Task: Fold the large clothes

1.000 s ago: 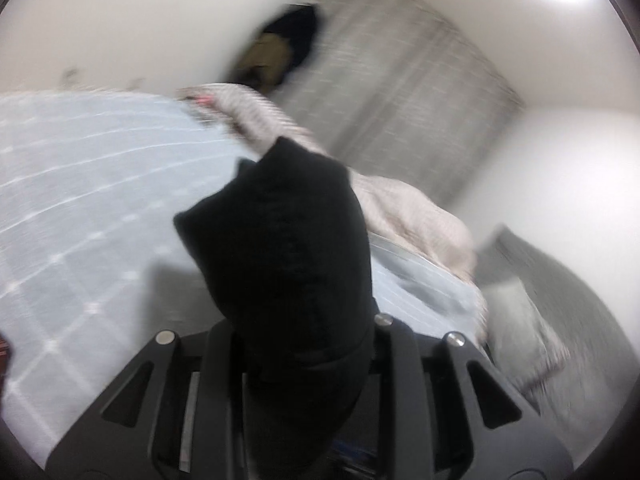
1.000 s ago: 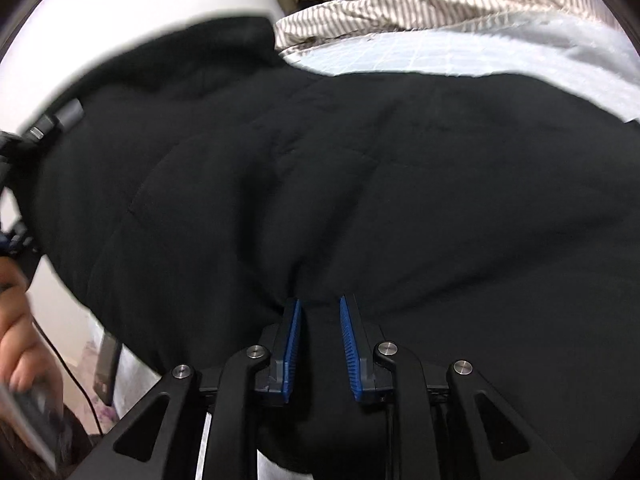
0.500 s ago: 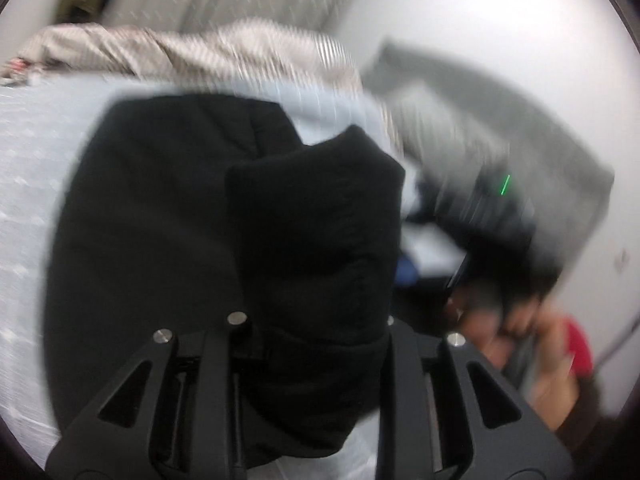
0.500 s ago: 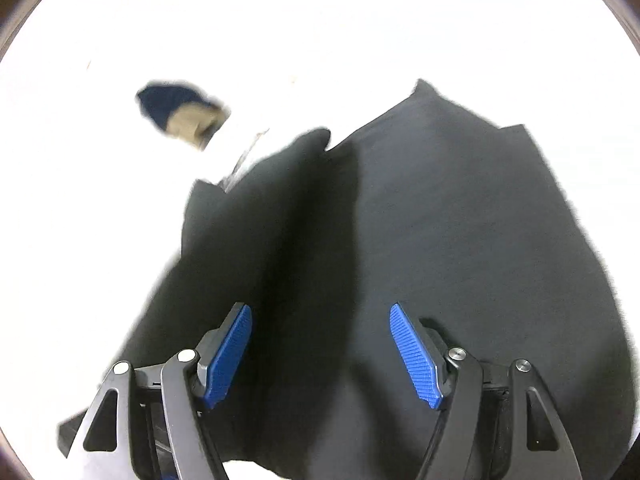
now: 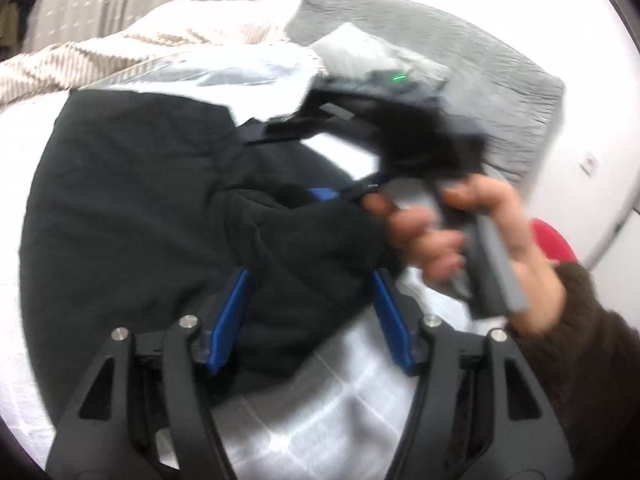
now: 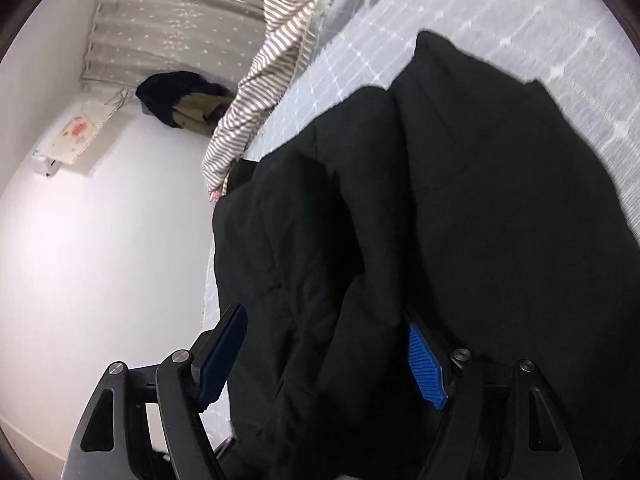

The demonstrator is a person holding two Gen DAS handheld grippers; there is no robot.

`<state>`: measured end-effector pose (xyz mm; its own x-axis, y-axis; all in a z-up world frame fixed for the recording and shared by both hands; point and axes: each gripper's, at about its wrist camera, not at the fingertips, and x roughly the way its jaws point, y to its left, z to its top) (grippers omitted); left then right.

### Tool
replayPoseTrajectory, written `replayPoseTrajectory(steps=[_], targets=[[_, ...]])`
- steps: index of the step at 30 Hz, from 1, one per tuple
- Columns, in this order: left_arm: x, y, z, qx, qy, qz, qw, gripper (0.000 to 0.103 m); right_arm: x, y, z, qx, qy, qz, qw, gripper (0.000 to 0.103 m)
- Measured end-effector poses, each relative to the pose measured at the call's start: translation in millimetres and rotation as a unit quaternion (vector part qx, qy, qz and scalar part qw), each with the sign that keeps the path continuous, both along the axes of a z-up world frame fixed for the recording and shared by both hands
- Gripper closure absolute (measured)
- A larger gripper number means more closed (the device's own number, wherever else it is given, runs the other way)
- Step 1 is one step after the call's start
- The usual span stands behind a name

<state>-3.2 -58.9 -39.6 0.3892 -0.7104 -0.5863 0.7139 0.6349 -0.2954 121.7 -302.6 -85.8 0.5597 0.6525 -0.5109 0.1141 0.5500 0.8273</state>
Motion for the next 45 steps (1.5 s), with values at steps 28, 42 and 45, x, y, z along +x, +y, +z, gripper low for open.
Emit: replayPoseTrajectory(steps=[28, 42, 45], targets=[[77, 73, -7, 0.0, 0.003, 0.232, 0.9726, 0.024, -40, -24, 42, -0.109, -0.099, 0.025, 0.989, 0.079], [71, 44, -23, 0.019, 0.022, 0.198, 0.9798, 0.025, -80, -128, 39, -0.003, -0.107, -0.048, 0.993, 0.059], [70, 44, -23, 0.02, 0.023, 0.2, 0.9794, 0.025, -72, -115, 28, 0.024, -0.078, -0.006, 0.997, 0.055]])
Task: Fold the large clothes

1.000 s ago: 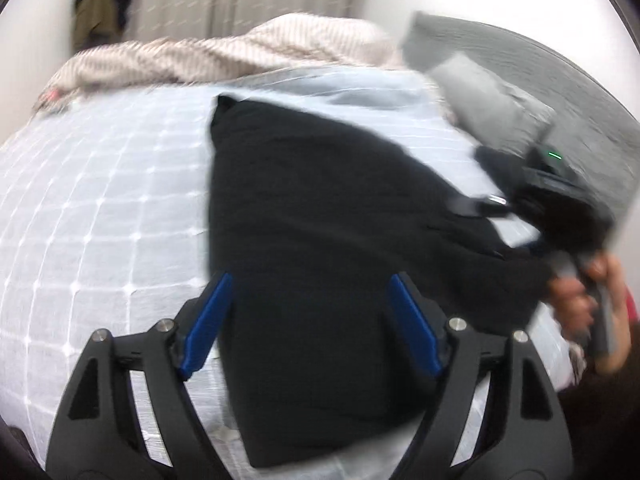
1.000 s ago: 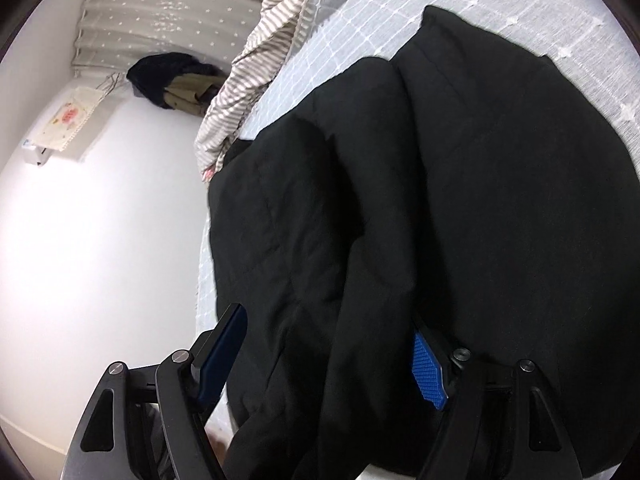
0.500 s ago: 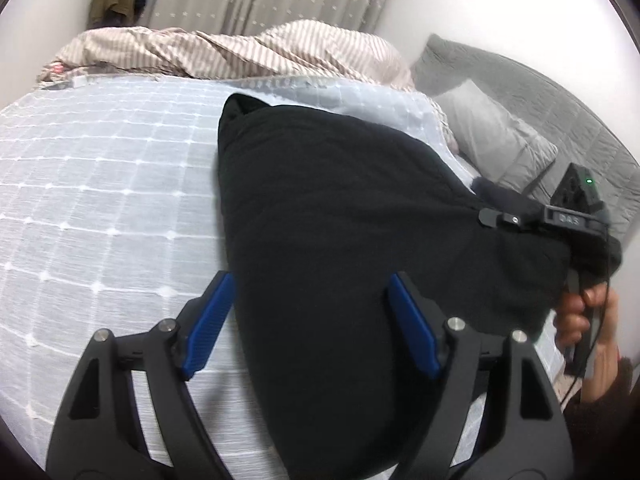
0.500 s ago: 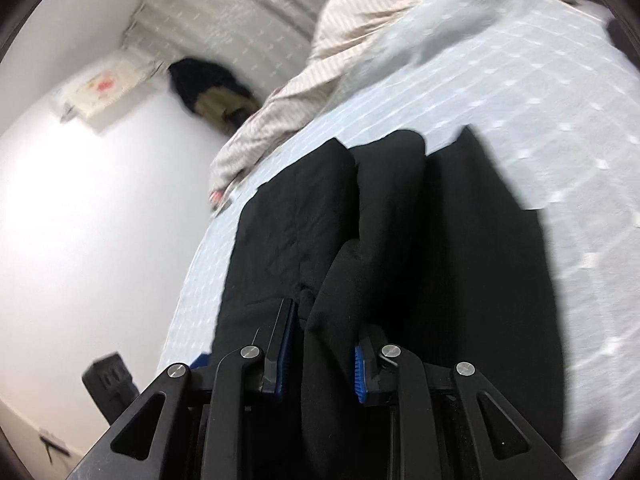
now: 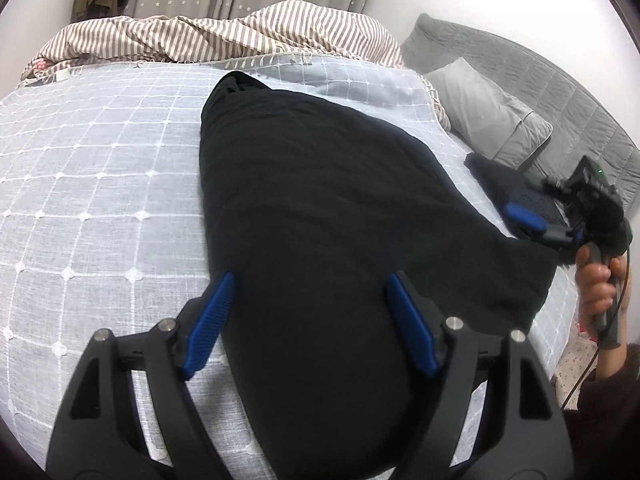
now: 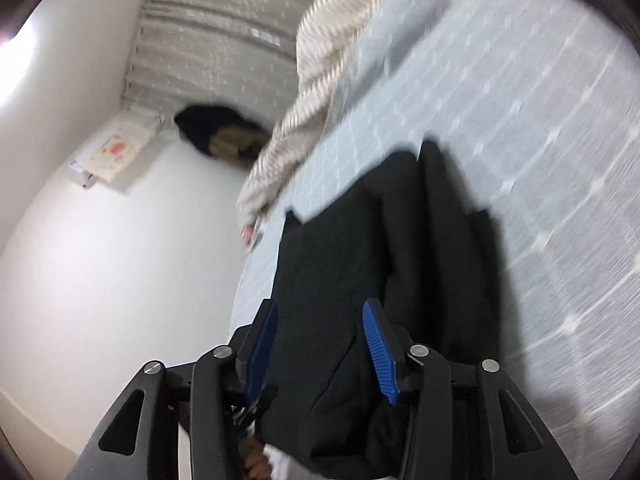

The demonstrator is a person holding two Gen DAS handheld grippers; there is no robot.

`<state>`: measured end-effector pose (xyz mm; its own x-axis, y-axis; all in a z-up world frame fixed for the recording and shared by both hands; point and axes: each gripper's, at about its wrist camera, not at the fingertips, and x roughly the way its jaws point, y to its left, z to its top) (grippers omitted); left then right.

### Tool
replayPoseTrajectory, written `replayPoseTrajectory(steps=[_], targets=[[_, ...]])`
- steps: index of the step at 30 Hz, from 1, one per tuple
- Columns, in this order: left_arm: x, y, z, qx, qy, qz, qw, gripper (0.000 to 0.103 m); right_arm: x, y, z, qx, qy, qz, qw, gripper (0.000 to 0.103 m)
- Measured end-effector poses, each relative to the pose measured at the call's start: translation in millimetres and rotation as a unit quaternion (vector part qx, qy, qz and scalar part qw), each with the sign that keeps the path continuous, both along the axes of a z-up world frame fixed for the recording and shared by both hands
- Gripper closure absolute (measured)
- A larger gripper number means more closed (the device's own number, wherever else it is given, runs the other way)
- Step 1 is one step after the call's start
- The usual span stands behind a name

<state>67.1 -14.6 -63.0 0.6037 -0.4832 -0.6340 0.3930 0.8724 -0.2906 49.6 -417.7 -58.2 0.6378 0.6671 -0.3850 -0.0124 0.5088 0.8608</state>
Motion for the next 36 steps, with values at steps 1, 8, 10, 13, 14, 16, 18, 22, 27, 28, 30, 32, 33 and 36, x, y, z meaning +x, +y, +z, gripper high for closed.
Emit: replayPoseTrajectory(steps=[1, 8, 10, 13, 14, 16, 18, 22, 27, 28, 30, 32, 33, 36], targets=[[0, 0, 0, -0.002, 0.002, 0.002, 1.0, 0.024, 6, 6, -4, -0.002, 0.013, 0.015, 1.0, 0.054], [9, 8, 1, -0.033, 0.03, 0.021, 0.9988, 0.023, 16, 27, -32, -0.053, 0.097, 0.072, 0.991, 0.052], [15, 11, 0, -0.048, 0.041, 0.028, 0.9976, 0.023, 15, 25, -41, -0.052, 0.116, 0.069, 0.989, 0.053], [20, 16, -2, -0.058, 0.052, 0.038, 0.9962, 0.023, 15, 25, -41, -0.026, 0.106, 0.07, 0.992, 0.051], [22, 16, -2, -0.06, 0.054, 0.041, 0.9959, 0.023, 15, 29, -37, -0.025, 0.091, 0.076, 0.993, 0.051], [23, 17, -1, -0.058, 0.053, 0.047, 0.9958, 0.023, 16, 41, -27, -0.047, 0.062, 0.069, 0.995, 0.074], [23, 18, 0, -0.056, 0.051, 0.052, 0.9957, 0.023, 17, 51, -10, -0.081, 0.028, 0.052, 0.995, 0.078], [21, 20, 4, -0.086, 0.05, 0.053, 0.9937, 0.023, -11, 58, 54, -0.163, -0.089, 0.003, 0.983, 0.082], [19, 14, 3, -0.075, 0.06, 0.044, 0.9944, 0.023, -25, 39, 57, -0.246, -0.089, -0.049, 0.964, 0.082], [20, 11, 0, -0.07, 0.065, 0.039, 0.9947, 0.023, -25, 30, 44, -0.252, -0.06, -0.053, 0.964, 0.081], [21, 8, -3, -0.067, 0.072, 0.03, 0.9947, 0.023, -16, 26, 6, -0.288, 0.029, -0.044, 0.956, 0.077], [20, 5, -3, -0.066, 0.075, 0.026, 0.9946, 0.022, -9, 30, -18, -0.328, 0.079, -0.033, 0.941, 0.071], [19, 4, -2, -0.062, 0.073, 0.032, 0.9948, 0.022, -9, 29, -16, -0.339, 0.077, -0.035, 0.937, 0.068], [18, 6, 1, -0.055, 0.075, 0.044, 0.9947, 0.022, -16, 33, 3, -0.352, 0.056, -0.048, 0.933, 0.058]])
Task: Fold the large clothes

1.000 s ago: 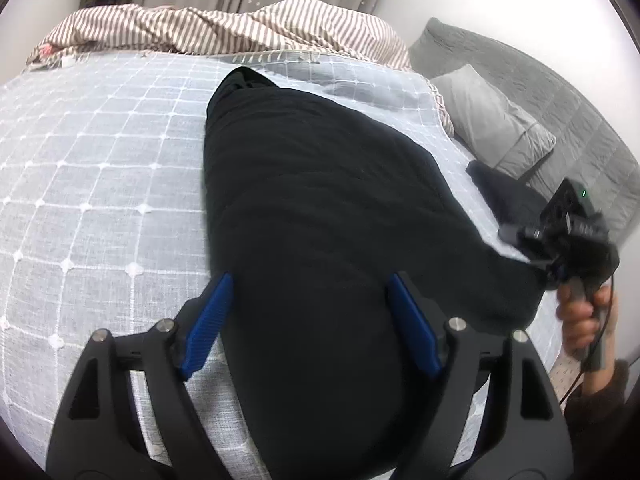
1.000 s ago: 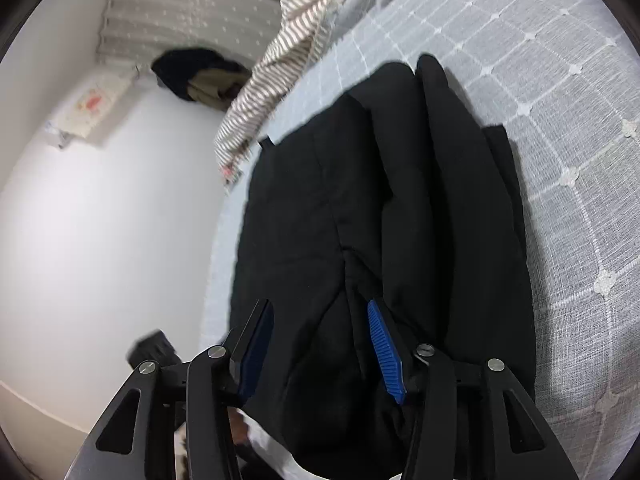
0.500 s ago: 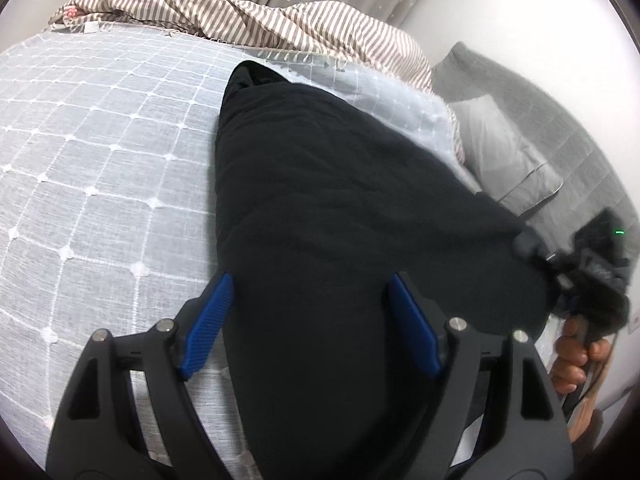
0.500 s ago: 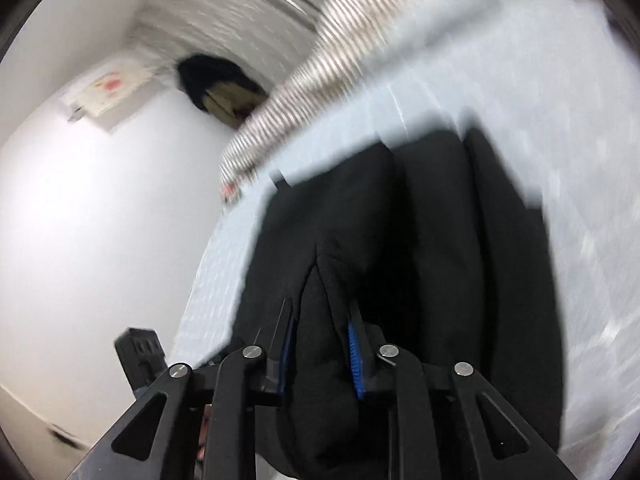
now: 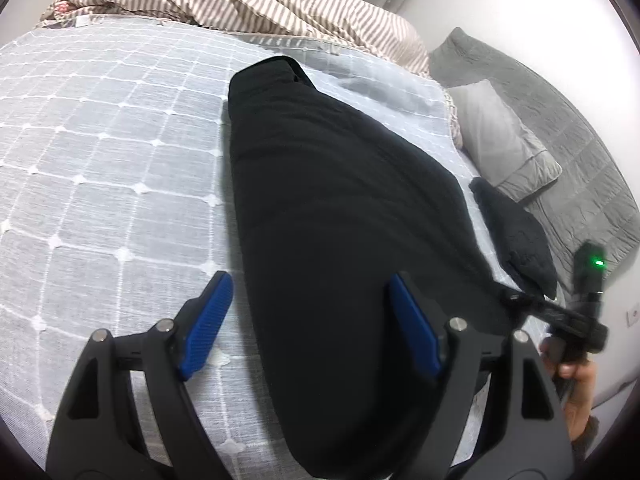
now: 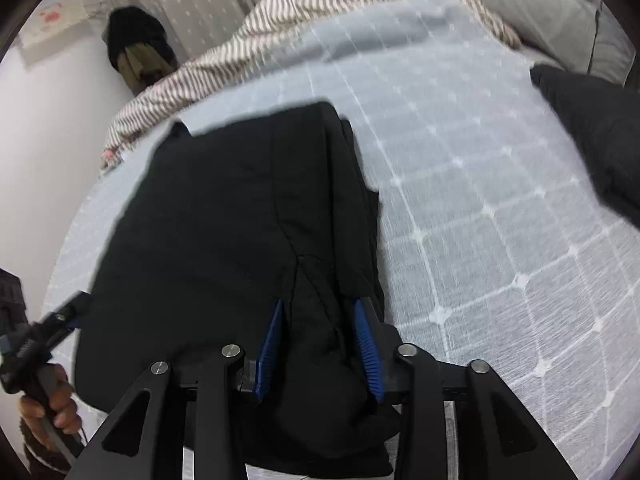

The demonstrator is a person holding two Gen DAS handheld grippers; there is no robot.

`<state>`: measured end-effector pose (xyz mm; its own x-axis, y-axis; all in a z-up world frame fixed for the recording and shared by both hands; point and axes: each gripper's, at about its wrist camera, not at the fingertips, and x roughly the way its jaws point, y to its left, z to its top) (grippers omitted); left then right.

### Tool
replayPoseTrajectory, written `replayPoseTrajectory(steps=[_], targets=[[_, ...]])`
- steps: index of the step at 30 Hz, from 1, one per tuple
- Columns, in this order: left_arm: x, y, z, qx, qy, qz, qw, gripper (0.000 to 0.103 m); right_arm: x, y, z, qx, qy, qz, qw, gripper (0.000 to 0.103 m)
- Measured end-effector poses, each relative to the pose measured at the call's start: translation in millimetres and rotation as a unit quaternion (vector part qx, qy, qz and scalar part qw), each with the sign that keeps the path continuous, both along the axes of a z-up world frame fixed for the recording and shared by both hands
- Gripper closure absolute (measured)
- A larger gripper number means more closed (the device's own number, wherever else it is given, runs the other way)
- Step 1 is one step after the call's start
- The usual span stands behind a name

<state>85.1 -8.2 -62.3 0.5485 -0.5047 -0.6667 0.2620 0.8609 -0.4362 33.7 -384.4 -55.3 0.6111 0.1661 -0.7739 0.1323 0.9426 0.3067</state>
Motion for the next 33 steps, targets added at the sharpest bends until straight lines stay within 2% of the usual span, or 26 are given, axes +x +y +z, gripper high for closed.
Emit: replayPoseTrajectory(steps=[3, 6, 10, 12, 16, 18, 19, 20, 21, 22, 25, 28, 33], targets=[[5, 4, -1, -0.003, 0.019, 0.01, 0.9998, 0.012, -12, -10, 8, 0.04, -0.023, 0.005, 0.999, 0.02], [17, 9, -8, -0.016, 0.051, 0.006, 0.9985, 0.006, -7, -17, 9, 0.096, -0.04, -0.008, 0.995, 0.019], [37, 16, -23, -0.08, 0.108, 0.013, 0.9908, 0.004, 11, -41, -9, 0.191, -0.026, -0.023, 0.981, 0.019], [47, 17, -34, -0.121, 0.136, 0.014, 0.9832, 0.004, 26, -54, -28, 0.263, -0.009, -0.019, 0.965, 0.019], [64, 14, -60, -0.201, 0.18, 0.019, 0.9627, 0.004, 47, -75, -75, 0.39, 0.018, -0.033, 0.92, 0.019], [70, 11, -70, -0.23, 0.201, 0.018, 0.9521, 0.004, 54, -76, -92, 0.422, 0.027, -0.025, 0.906, 0.019], [72, 11, -76, -0.246, 0.211, 0.02, 0.9457, 0.005, 56, -76, -96, 0.425, 0.023, -0.024, 0.904, 0.02], [73, 12, -76, -0.251, 0.214, 0.021, 0.9437, 0.006, 57, -75, -96, 0.424, 0.017, -0.021, 0.905, 0.02], [74, 12, -75, -0.25, 0.213, 0.022, 0.9443, 0.009, 58, -73, -94, 0.42, 0.015, -0.019, 0.907, 0.026], [72, 12, -72, -0.245, 0.209, 0.024, 0.9463, 0.014, 59, -71, -92, 0.414, 0.014, -0.019, 0.91, 0.037], [63, 5, -54, -0.212, 0.182, 0.033, 0.9595, 0.025, 61, -63, -84, 0.396, 0.003, -0.021, 0.918, 0.054], [56, 3, -31, -0.188, 0.144, 0.039, 0.9708, 0.032, 61, -55, -63, 0.369, -0.032, -0.021, 0.929, 0.062], [47, 21, 3, -0.144, 0.067, 0.047, 0.9861, 0.036, 70, -24, -26, 0.349, -0.094, 0.011, 0.932, 0.067]])
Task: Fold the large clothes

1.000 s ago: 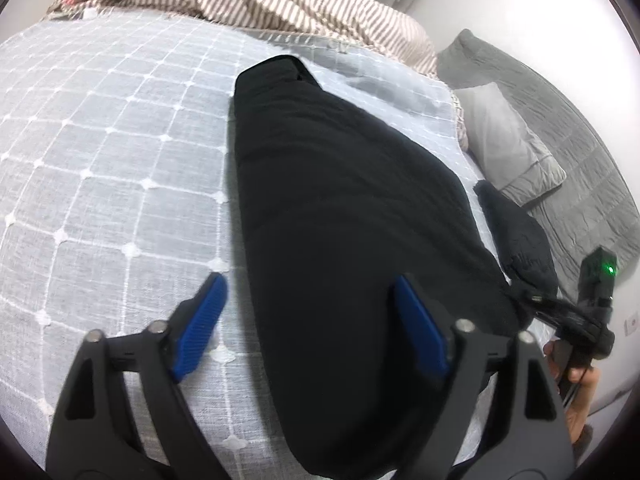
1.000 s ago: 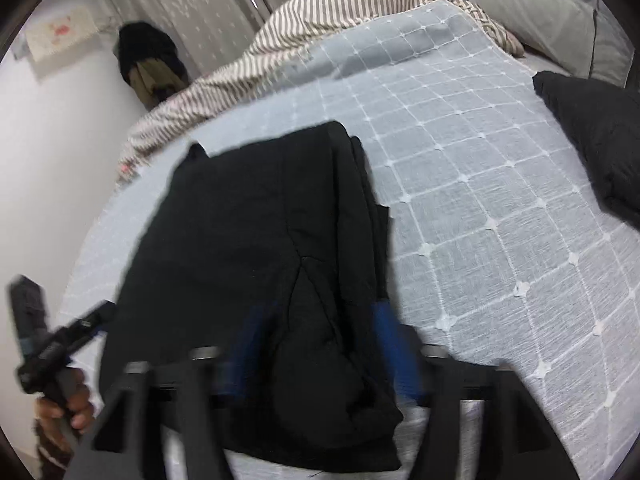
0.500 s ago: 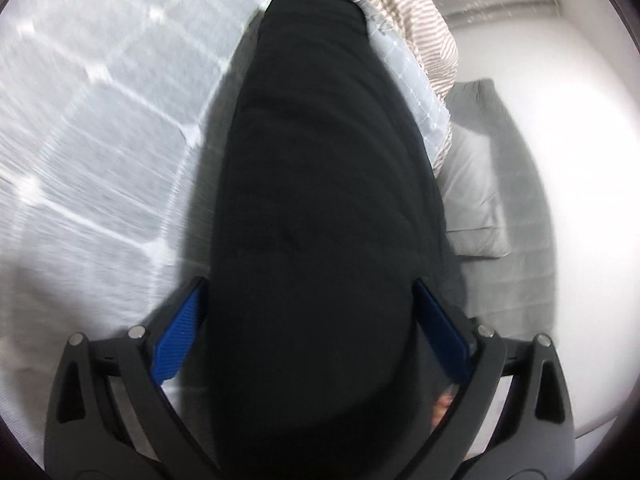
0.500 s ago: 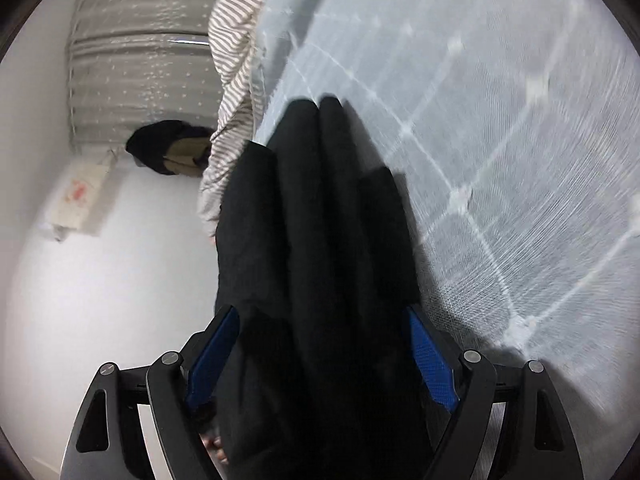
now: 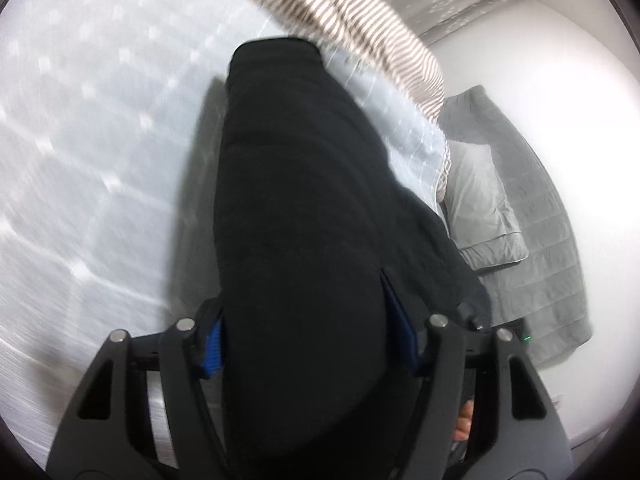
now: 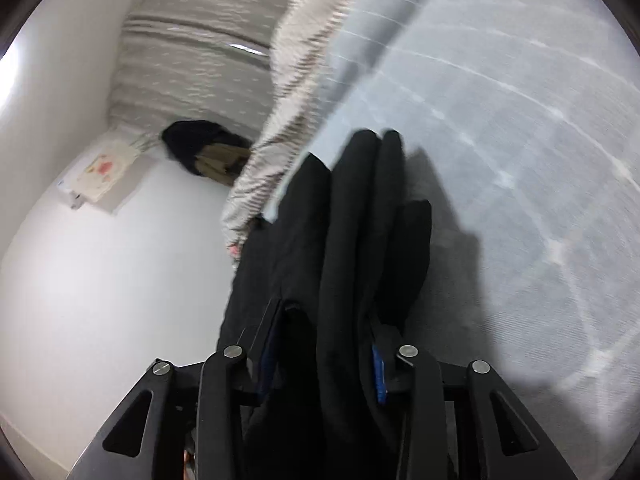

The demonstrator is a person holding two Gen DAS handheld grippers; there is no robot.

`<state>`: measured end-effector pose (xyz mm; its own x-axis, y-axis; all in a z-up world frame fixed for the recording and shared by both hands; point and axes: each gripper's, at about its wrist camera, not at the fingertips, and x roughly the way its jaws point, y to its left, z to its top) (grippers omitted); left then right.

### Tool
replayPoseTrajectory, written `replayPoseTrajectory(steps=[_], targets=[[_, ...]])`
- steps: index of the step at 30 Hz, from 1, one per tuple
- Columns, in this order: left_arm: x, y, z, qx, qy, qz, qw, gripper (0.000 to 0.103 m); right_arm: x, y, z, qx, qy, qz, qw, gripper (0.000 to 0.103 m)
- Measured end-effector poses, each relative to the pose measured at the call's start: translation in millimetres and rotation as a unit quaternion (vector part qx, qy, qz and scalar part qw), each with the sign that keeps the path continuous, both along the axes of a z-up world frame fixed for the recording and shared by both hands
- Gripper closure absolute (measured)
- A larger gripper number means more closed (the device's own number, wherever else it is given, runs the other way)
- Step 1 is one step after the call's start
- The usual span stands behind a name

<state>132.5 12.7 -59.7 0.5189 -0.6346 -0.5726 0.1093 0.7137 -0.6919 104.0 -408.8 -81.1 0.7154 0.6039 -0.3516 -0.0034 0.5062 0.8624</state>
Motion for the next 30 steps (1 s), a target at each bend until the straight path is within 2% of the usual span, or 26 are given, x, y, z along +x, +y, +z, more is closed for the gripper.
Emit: replayPoseTrajectory(steps=[5, 7, 9, 10, 12, 13, 14, 16, 19, 24, 27, 30], targets=[[-3, 50, 21, 0.021, -0.089, 0.022, 0.9956, 0.036, 29, 68, 37, -0.042, -0.082, 0.028, 0.995, 0.068], [-3, 74, 25, 0.022, -0.116, 0.038, 0.9923, 0.036, 40, 94, 42, -0.055, -0.106, 0.04, 0.992, 0.068], [-1, 94, 24, 0.032, -0.132, 0.057, 0.9891, 0.036, 50, 116, 42, -0.074, -0.114, 0.046, 0.99, 0.068], [2, 101, 21, 0.053, -0.133, 0.069, 0.9872, 0.034, 56, 125, 40, -0.088, -0.108, 0.047, 0.989, 0.068], [14, 110, 7, 0.118, -0.105, 0.088, 0.9836, 0.029, 66, 139, 27, -0.128, -0.077, 0.053, 0.987, 0.067], [23, 114, -6, 0.156, -0.061, 0.102, 0.9806, 0.03, 68, 141, 18, -0.149, -0.057, 0.057, 0.986, 0.067], [27, 117, -15, 0.179, -0.035, 0.118, 0.9762, 0.03, 73, 145, 5, -0.192, -0.025, 0.046, 0.98, 0.066], [27, 117, -16, 0.188, -0.037, 0.124, 0.9737, 0.031, 77, 140, -9, -0.236, 0.007, 0.032, 0.971, 0.066], [19, 112, 1, 0.202, -0.063, 0.112, 0.971, 0.029, 73, 124, -13, -0.201, 0.022, 0.032, 0.979, 0.065], [-3, 102, 14, 0.215, -0.071, 0.105, 0.9684, 0.022, 53, 118, 13, -0.203, 0.004, 0.017, 0.979, 0.064], [-20, 91, 19, 0.242, -0.06, 0.11, 0.9621, 0.018, 38, 125, 26, -0.228, 0.006, 0.014, 0.974, 0.046], [-41, 79, 16, 0.272, -0.036, 0.117, 0.9545, 0.016, 15, 143, 45, -0.286, 0.003, 0.016, 0.958, 0.035]])
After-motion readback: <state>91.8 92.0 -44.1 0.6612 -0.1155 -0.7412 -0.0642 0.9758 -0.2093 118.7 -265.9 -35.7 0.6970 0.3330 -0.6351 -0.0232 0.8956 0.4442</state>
